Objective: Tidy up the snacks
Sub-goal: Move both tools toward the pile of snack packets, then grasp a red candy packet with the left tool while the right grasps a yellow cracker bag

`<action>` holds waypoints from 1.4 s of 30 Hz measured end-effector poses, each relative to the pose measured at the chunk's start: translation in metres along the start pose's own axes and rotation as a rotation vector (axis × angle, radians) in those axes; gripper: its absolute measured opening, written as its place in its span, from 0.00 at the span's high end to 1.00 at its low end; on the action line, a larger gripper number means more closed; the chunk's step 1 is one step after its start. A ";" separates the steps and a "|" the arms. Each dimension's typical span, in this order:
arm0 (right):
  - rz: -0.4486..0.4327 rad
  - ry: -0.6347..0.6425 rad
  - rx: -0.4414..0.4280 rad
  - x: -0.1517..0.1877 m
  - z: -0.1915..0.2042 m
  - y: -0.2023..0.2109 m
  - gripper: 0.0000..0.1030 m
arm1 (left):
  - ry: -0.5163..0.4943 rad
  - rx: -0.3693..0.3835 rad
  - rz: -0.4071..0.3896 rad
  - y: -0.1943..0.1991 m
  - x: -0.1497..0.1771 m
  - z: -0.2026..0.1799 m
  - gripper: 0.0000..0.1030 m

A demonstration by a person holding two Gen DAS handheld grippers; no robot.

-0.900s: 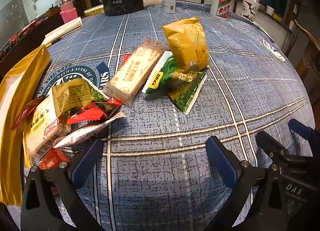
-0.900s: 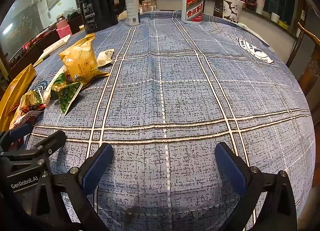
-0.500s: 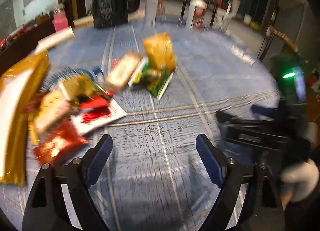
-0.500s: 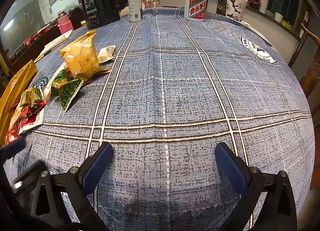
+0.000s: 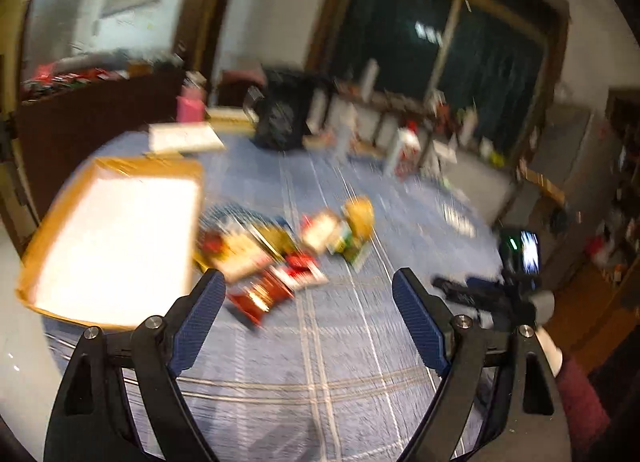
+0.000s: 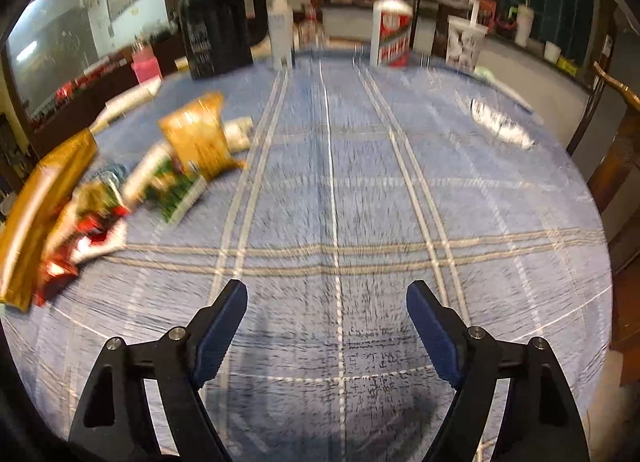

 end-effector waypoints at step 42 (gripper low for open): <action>0.099 0.115 -0.329 -0.124 0.078 -0.111 0.57 | -0.290 -0.073 0.337 -0.171 -0.002 0.007 0.16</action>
Point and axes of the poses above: each gripper's, at about its wrist camera, not at the fingertips, and y roughly against the way its jaws point, z to its left, x to its underside, the point moved 1 cm from there along -y, roughly the way its jaws point, and after that the axes turned 11 degrees about z, right-handed, at the moved point
